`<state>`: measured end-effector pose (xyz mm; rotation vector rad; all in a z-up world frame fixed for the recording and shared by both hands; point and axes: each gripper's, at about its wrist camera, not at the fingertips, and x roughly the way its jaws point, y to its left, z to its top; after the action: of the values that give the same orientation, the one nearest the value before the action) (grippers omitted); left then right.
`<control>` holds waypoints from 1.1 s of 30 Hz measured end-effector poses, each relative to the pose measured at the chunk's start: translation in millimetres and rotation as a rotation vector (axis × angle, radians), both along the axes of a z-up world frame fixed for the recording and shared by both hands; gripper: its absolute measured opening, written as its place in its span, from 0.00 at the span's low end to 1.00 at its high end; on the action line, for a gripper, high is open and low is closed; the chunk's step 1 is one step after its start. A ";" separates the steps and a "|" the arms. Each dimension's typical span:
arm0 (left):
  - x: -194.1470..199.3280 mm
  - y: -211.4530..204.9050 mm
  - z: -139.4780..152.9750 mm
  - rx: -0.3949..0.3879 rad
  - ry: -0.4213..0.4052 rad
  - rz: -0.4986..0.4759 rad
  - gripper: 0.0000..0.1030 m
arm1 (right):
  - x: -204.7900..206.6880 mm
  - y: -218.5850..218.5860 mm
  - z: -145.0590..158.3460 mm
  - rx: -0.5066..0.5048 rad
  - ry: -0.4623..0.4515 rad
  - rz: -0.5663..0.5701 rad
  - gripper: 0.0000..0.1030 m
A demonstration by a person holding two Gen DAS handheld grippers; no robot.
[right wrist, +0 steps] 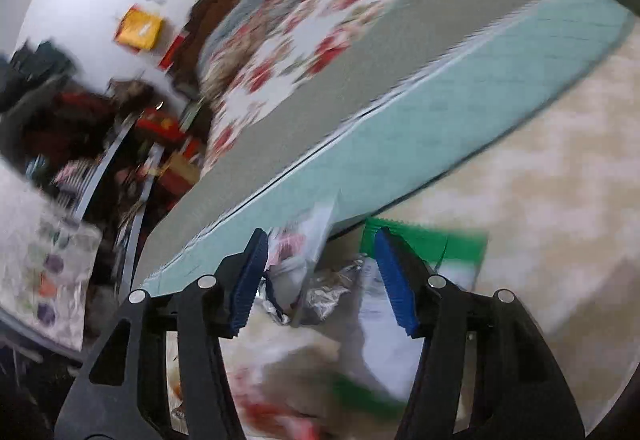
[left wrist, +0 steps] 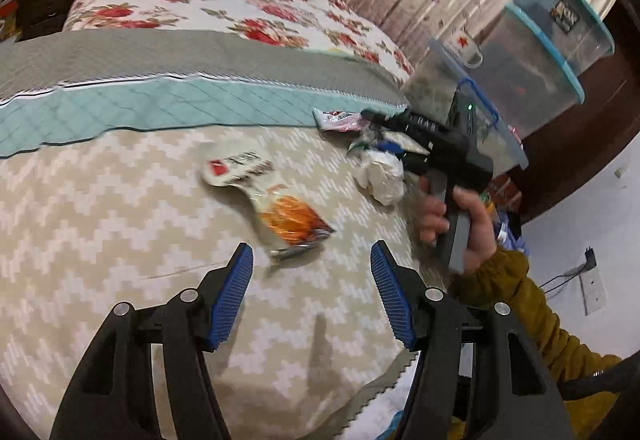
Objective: Collect trash
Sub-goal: 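Move both tools back toward the remaining trash on the bed, then grasp the white snack pouch with the left tool while the right tool grasps the red-white wrapper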
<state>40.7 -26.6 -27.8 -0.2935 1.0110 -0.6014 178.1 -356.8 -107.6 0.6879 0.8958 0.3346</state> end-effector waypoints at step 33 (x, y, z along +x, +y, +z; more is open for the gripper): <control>63.7 -19.0 -53.4 0.016 0.127 0.007 0.01 | -25.4 41.7 4.4 -0.059 0.050 0.067 0.58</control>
<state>104.4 -45.5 -81.1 -0.3243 1.1360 -0.5733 152.7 -315.0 -103.2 0.6154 0.9743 0.3504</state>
